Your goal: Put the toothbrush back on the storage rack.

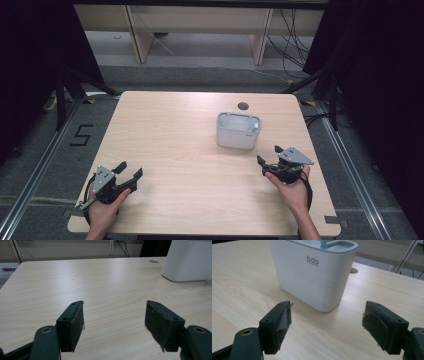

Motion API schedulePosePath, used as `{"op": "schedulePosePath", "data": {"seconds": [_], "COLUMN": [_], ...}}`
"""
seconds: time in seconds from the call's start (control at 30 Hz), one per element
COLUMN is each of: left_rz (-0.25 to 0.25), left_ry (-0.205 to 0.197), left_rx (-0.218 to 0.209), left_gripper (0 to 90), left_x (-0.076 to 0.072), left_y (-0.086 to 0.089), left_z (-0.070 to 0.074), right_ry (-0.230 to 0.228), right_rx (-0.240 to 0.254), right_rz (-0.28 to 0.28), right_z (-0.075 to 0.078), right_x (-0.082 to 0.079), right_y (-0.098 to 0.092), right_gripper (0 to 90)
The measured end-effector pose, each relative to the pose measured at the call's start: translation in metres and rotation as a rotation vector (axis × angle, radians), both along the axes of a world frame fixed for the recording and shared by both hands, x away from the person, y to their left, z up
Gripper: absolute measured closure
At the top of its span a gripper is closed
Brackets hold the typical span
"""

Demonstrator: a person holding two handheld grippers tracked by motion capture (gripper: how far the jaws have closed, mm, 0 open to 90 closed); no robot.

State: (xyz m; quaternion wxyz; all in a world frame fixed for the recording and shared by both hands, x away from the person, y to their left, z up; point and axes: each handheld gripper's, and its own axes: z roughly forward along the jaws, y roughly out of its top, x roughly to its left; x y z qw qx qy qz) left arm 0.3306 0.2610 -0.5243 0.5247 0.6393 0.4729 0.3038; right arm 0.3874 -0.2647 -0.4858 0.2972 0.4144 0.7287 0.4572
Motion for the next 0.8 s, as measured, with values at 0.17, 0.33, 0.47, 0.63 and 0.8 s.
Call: {"op": "schedulePosePath", "data": {"seconds": [0.17, 0.33, 0.47, 0.63, 0.8], "left_rz": [-0.002, 0.0, -0.001, -0.004, 0.0], "left_ry": [-0.002, 0.0, -0.001, -0.007, 0.001], "left_rx": [-0.001, 0.0, 0.004, -0.003, 0.007], "left_gripper": [31.2, 31.2, 31.2, 31.2, 31.2], "left_x": [0.0, 0.0, 0.0, 0.0, 0.0], "left_y": [0.0, 0.0, 0.0, 0.0, 0.0], "left_z": [0.0, 0.0, 0.0, 0.0, 0.0], "right_ry": [0.013, 0.009, 0.032, 0.03, 0.023], "right_rx": [0.008, -0.006, 0.004, 0.0, 0.017], "right_rz": [0.004, -0.003, -0.021, -0.017, -0.032], "right_z": [-0.006, -0.011, -0.014, -0.02, -0.026], "right_x": [-0.003, -0.008, -0.013, -0.018, -0.024], "right_y": [-0.004, -0.01, -0.013, -0.02, -0.025], "right_gripper": [23.5, 23.5, 23.5, 23.6, 23.8]}}
